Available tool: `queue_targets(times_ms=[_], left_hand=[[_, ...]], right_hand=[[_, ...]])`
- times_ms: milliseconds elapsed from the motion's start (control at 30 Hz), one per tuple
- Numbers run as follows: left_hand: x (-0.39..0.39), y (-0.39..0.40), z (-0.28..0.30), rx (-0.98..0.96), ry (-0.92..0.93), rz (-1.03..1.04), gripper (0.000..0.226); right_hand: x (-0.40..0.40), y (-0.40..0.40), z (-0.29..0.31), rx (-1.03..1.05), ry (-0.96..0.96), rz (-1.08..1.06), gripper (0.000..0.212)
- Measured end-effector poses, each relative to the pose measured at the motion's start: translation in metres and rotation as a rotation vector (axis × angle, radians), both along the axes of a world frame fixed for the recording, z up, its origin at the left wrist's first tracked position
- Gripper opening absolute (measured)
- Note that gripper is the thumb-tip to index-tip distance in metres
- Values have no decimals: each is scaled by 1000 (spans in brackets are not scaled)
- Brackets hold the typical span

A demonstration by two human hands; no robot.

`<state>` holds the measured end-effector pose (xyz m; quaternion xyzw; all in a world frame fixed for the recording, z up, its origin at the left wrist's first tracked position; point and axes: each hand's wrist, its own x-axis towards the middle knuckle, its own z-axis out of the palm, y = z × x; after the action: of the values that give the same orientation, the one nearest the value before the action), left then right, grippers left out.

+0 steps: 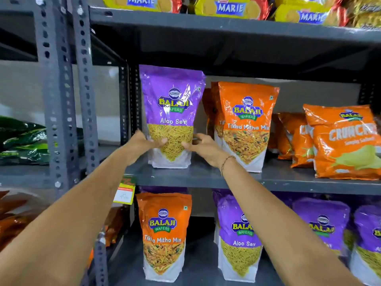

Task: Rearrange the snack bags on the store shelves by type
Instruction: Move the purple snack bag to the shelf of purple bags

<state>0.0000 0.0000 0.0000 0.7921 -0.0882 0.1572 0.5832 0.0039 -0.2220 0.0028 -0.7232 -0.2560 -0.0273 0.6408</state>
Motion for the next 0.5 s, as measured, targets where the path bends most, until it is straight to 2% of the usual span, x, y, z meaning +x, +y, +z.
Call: queue_targets(times_ms=[33,67,100,167,267,300,433,500], left_hand=[[-2,-2,-1,-8,-33,-35,51],[-5,-5,-1,5,-61,-11,34],[-9,-7,-3,-2,-86,9,28],[-13,-6,-5,-37,-114,27,37],[-27,-7,-2,-31,-90,41,66],[-34,-9,-2,-29,-96,40,70],[-65,-19,1,-60,-140,11,36],[-88,-26,0,-70,-178,-14,31]], right_hand=[[-1,2,-1,-13,-60,5,22],[-1,4,-1,-16,-93,-2,21],[-2,4,-3,-18,-115,-19,23],[-2,3,-6,41,-115,-72,24],[-6,-4,-8,89,-127,-135,36],[-12,-6,-9,92,-121,-148,39],[-47,-19,-9,132,-119,-189,46],[-70,-28,-11,153,-128,-197,46]])
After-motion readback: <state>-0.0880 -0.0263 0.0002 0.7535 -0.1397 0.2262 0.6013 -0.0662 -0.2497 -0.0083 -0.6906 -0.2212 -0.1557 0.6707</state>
